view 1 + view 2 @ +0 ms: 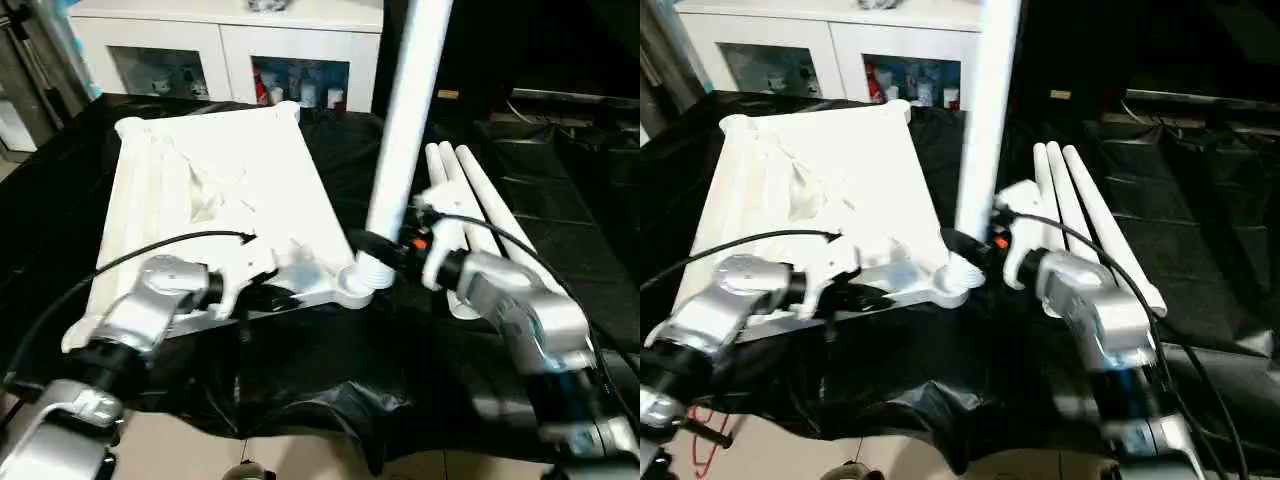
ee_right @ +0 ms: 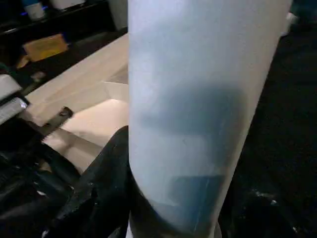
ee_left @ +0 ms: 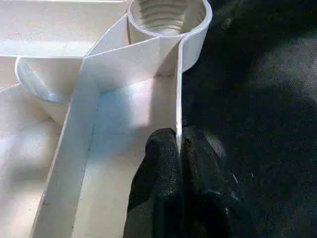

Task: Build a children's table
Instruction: Insert table leg to table base

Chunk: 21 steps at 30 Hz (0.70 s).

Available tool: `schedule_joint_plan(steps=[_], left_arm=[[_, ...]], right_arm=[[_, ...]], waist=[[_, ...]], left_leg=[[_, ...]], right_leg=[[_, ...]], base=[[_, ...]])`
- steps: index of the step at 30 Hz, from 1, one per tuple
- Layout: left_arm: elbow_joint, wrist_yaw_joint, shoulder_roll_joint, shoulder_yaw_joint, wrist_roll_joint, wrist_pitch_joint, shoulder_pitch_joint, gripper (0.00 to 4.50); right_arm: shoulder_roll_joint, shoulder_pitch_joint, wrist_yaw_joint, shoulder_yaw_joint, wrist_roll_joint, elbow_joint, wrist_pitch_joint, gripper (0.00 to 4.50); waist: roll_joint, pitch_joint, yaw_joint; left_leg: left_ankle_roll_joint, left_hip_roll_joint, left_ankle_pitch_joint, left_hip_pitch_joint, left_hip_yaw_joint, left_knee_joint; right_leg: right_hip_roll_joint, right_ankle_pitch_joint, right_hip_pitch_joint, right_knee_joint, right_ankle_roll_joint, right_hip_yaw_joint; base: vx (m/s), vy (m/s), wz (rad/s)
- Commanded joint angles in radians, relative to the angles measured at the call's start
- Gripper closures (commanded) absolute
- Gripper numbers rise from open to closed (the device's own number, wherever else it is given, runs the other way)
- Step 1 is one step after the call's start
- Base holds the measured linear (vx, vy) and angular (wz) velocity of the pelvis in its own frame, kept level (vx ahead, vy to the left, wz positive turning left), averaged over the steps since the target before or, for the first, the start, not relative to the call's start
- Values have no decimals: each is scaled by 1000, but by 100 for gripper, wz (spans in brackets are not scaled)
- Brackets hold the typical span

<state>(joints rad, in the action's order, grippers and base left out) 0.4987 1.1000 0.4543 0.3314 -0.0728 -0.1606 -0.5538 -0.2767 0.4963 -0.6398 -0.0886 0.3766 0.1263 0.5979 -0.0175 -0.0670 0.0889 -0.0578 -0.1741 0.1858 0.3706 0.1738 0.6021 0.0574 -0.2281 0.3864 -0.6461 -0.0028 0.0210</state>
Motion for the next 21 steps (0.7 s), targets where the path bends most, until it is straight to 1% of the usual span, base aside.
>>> schedule_joint_plan(steps=[1, 2, 3, 4, 5, 8, 9, 12, 13, 14, 17, 21], left_arm=[[-19, -6, -27, 0, -26, -11, 6, 450], [-21, -10, -31, 0, -24, -12, 6, 450], [-23, -12, -35, 0, -23, -13, 5, 450], [-24, -19, -44, 0, -18, -16, 4, 450], [-22, -22, -50, 0, -15, -16, 3, 450], [-21, -23, -55, 2, -11, -15, 2, 450], [-21, -23, -55, 2, -11, -15, 2, 450], [-19, -21, -57, 4, 2, -14, 5, 450], [-19, -21, -57, 4, 2, -14, 5, 450], [-20, -21, -57, 4, 2, -15, 6, 450], [-28, -12, -59, 4, 3, -23, 10, 450], [-30, -12, -60, 2, 11, -23, 12, 450]], right_arm=[[-5, 16, -15, -2, -11, 22, -1, 261], [-5, 19, -19, -6, -14, 29, -1, 261], [-6, 21, -22, -9, -17, 35, -1, 261], [-6, 27, -29, -14, -22, 48, -3, 261], [-7, 30, -31, -19, -27, 58, -6, 261], [-10, 36, -33, -28, -39, 75, -15, 261], [-10, 36, -33, -28, -39, 75, -15, 261], [-11, 47, -44, -35, -44, 105, -26, 261], [-11, 48, -44, -36, -45, 108, -27, 261], [-10, 50, -46, -37, -48, 118, -33, 261], [3, 65, -48, -32, -61, 163, -58, 261], [16, 78, -45, -31, -68, 206, -79, 261]], waist=[[28, 76, -4], [18, 77, 2], [22, 77, 0], [30, 76, -2], [25, 76, 0], [24, 74, -1], [30, 74, -1], [27, 74, -2], [28, 74, -2], [30, 75, -2], [29, 75, -3], [30, 76, -3]], left_leg=[[9, -46, 88, -11, -7, -64], [17, -45, 66, -9, -10, -63], [21, -45, 61, -8, -9, -63], [27, -45, 62, -8, -8, -64], [29, -45, 63, -9, -9, -63], [27, -46, 76, -10, -9, -64], [27, -46, 79, -10, -8, -64], [25, -46, 77, -10, -9, -64], [25, -46, 77, -10, -8, -64], [27, -46, 76, -9, -8, -64], [28, -46, 76, -9, -8, -63], [27, -46, 77, -9, -9, -64]], right_leg=[[75, 17, -49, 73, -244, -43], [78, 29, -49, 67, -243, -42], [77, 33, -49, 67, -240, -41], [76, 24, -48, 69, -239, -40], [78, 9, -47, 69, -238, -40], [79, -24, -44, 73, -232, -40], [80, -37, -45, 74, -228, -40], [79, -42, -43, 74, -222, -40], [79, -39, -43, 75, -222, -41], [79, -32, -43, 74, -223, -40], [80, -27, -42, 73, -227, -40], [78, -22, -44, 72, -228, -39]], base=[[0, 0, 0], [0, 0, 0], [0, 0, 0], [0, 0, 0], [0, 0, 0], [0, 0, 0], [0, 0, 0], [0, 0, 0], [0, 0, 0], [0, 0, 0], [0, 0, 0], [0, 0, 0]])
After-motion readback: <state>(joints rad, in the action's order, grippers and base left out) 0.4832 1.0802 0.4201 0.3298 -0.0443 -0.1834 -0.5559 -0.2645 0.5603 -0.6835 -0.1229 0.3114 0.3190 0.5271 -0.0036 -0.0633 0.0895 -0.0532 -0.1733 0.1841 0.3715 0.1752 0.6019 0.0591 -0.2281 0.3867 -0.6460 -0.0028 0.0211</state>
